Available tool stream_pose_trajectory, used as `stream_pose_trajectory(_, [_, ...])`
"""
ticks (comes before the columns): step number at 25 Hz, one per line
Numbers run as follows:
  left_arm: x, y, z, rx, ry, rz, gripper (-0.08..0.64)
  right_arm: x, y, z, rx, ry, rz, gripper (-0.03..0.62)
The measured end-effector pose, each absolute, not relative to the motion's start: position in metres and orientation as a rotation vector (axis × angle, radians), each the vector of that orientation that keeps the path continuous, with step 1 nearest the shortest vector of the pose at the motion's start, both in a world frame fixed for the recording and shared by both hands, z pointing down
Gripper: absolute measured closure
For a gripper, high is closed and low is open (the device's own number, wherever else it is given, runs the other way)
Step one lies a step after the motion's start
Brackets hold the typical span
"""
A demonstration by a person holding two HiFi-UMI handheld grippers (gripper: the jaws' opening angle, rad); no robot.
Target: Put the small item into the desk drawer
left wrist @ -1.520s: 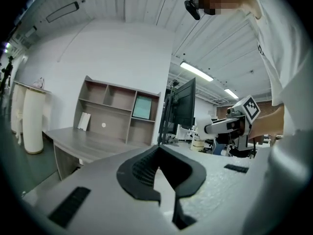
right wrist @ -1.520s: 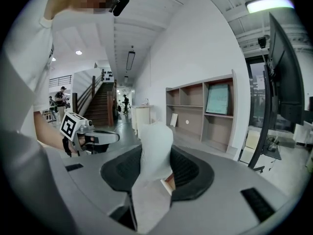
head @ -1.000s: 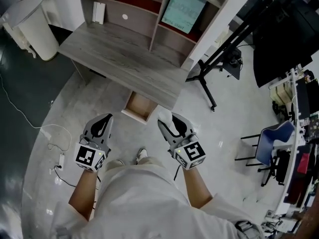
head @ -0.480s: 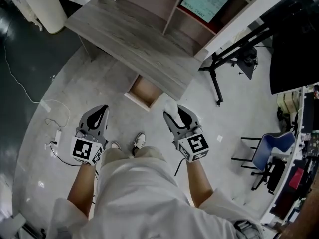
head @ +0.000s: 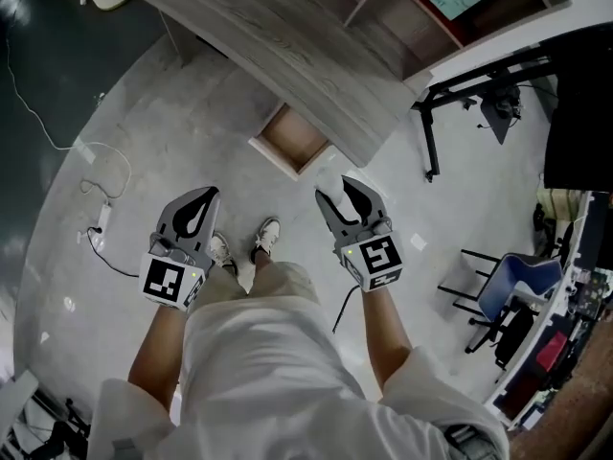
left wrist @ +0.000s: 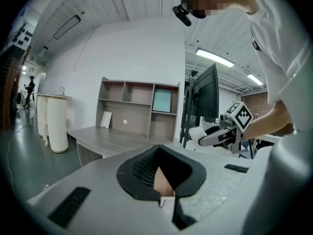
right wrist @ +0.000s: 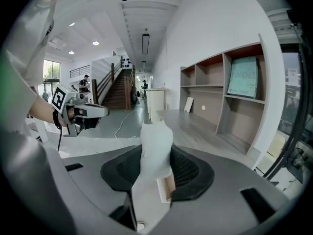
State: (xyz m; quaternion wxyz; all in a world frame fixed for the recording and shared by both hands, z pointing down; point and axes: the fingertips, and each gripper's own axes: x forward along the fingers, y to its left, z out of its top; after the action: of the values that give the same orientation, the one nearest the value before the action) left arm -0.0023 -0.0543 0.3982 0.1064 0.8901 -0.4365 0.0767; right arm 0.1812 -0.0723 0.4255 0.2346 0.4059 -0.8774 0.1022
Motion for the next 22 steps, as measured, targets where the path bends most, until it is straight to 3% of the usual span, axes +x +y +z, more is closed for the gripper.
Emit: stream_pose_trajectory(22, [-0.012, -0.072, 0.487, 2.493, -1.282, 0.245, 0.555, 0.158, -0.131, 0.571, 0.905, -2.265, 0.344, 0.431])
